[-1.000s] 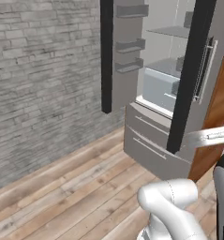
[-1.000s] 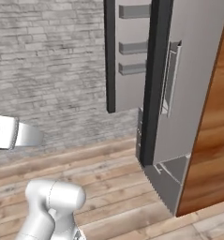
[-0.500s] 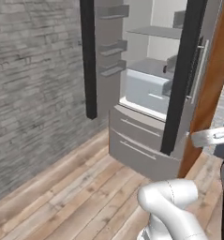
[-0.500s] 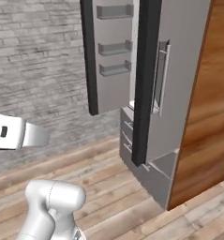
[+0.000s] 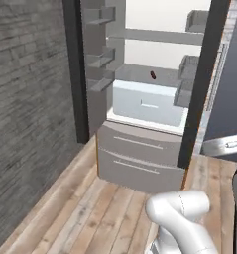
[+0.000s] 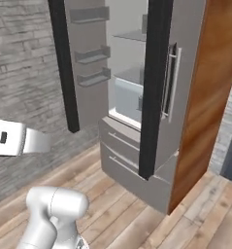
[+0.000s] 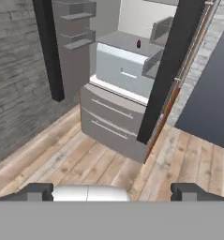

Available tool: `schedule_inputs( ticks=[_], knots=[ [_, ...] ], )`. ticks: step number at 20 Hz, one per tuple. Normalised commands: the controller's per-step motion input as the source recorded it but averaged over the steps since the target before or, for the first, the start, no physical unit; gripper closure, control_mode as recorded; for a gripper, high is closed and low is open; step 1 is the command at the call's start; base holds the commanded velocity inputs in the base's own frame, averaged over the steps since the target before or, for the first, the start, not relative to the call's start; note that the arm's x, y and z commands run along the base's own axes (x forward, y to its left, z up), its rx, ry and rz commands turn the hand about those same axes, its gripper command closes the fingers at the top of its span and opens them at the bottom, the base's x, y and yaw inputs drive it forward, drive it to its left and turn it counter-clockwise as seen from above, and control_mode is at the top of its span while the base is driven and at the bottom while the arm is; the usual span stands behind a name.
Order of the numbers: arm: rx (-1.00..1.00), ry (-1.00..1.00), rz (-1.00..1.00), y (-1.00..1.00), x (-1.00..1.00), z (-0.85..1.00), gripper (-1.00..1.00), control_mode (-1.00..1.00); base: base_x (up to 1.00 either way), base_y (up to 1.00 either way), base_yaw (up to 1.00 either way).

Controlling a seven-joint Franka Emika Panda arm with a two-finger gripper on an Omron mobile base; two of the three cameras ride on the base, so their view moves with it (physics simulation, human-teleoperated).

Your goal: Retrieve the sausage and cheese from the fridge and place them on the cutting board on the counter.

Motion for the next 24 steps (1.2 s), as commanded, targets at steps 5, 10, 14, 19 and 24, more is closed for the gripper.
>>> schedule_inputs(
  ticks=[5, 10, 14, 19, 24],
  knots=[
    [0.0, 0.0, 0.0, 0.0, 0.0, 0.0, -1.0, 1.0, 0.6, 1.0, -0.43],
    [0.0, 0.0, 0.0, 0.0, 0.0, 0.0, -1.0, 1.0, 0.88, 0.66, -0.4],
    [0.0, 0.0, 0.0, 0.0, 0.0, 0.0, -1.0, 1.0, 0.93, 0.19, -0.23],
    [0.0, 0.0, 0.0, 0.0, 0.0, 0.0, -1.0, 1.0, 0.56, 0.0, -0.37],
    [0.0, 0.0, 0.0, 0.0, 0.0, 0.0, -1.0, 1.0, 0.5, 0.08, -0.4]
  ],
)
